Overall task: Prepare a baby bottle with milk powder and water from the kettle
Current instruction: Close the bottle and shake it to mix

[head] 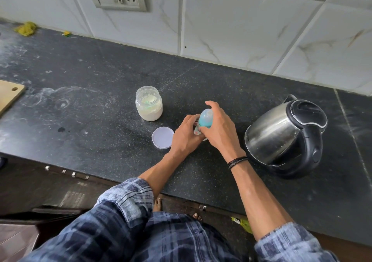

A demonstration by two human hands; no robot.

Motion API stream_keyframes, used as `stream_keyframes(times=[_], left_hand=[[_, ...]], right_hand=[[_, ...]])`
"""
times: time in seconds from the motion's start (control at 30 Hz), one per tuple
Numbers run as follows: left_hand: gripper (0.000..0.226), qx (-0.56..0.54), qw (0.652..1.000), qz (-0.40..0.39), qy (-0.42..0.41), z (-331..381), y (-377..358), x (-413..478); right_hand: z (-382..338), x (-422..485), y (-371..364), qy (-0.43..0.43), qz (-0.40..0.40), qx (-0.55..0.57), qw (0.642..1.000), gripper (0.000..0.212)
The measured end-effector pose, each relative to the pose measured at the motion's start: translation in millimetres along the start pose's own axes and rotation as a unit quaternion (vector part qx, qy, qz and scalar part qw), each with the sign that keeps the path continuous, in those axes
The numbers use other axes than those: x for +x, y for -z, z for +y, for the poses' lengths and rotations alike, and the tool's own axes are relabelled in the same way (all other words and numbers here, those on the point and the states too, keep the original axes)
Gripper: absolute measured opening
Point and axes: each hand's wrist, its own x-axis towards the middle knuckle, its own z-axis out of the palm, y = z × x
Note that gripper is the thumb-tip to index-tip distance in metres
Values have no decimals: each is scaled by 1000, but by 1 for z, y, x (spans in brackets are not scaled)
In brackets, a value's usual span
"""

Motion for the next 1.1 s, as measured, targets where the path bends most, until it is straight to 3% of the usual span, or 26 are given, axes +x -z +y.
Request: stream_keyframes(times=[0.77,0.97,1.1], left_hand=[[42,-21,999,29,-33,-7,-10,-3],[56,-22,999,14,-36,-8,-10,-1],[63,-16,999,9,-38,-10,-10,1]], right_hand=[[-9,-7,-26,-41,125,23,991,71],[9,-1,-11,-25,34,71,997,85],[13,-2,-8,-8,8,118,993,77]])
